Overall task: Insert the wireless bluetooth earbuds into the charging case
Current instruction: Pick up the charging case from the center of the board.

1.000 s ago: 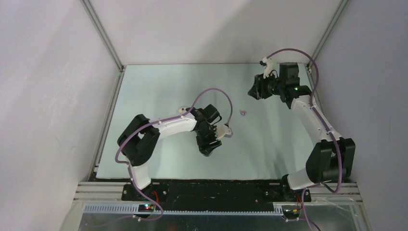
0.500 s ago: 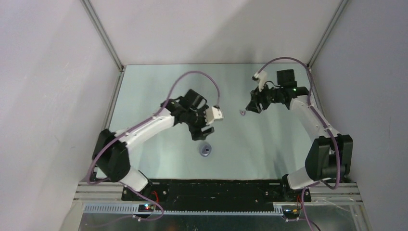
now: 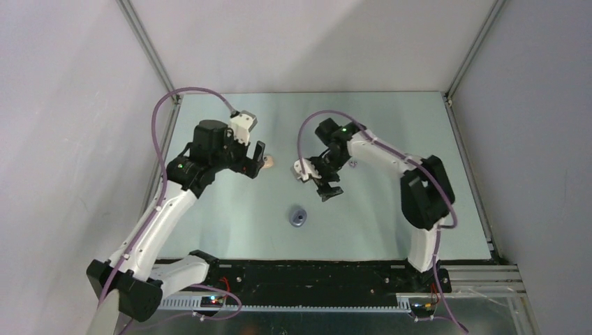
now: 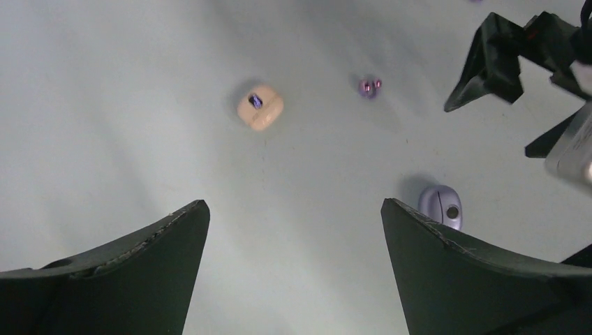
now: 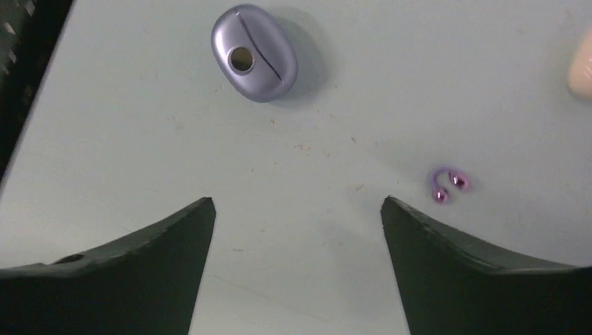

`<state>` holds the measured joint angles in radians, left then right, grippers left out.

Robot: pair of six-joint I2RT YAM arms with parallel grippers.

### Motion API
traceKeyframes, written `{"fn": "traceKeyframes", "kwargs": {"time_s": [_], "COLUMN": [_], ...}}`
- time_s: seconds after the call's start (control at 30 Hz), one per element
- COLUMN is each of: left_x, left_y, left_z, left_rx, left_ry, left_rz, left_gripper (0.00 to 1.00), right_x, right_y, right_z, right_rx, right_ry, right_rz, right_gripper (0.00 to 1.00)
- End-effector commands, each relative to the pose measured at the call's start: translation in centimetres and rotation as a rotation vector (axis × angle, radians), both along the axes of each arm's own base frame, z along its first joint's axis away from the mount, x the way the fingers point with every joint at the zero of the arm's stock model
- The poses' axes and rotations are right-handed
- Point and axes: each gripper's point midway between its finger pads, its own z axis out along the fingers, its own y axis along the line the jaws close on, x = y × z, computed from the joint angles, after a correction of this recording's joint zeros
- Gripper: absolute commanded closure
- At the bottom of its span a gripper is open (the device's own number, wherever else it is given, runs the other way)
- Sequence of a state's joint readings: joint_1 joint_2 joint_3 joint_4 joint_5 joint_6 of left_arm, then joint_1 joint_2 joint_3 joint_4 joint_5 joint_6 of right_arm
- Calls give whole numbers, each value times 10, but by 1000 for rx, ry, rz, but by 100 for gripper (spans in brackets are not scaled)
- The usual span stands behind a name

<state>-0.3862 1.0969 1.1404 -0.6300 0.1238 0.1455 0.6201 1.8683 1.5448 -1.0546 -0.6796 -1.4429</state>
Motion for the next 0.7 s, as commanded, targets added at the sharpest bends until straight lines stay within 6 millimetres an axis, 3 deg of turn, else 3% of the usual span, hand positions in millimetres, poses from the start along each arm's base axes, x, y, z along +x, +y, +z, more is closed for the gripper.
{"fn": "traceKeyframes", "kwargs": {"time_s": [0.0,0.17,0.33,0.47,0.67], "left_x": [-16,-32,-23,-16,-21], "left_y": [8,4,17,38,46], "left_z": [-25,-23,-23,-24,-28], "left_rx": [-86,-99,-32,13,-13], "left_ry": [125,147,109,74,103], "left_rz": [121,98,168,278,338], "left_gripper": [0,0,1,1,0], "right_x": [-7,-20,-33,-42,-39], "right_y": [9,37,56,61,60], "right_z": [-26,-40,-49,-59,-71], "right_rx": [-85,-63,-85,-106,-135], "right_ry": [-67,-63,-5,3,-48], "right_rz": [215,281,274,322,380], "right_gripper": [2,1,0,5,18]}}
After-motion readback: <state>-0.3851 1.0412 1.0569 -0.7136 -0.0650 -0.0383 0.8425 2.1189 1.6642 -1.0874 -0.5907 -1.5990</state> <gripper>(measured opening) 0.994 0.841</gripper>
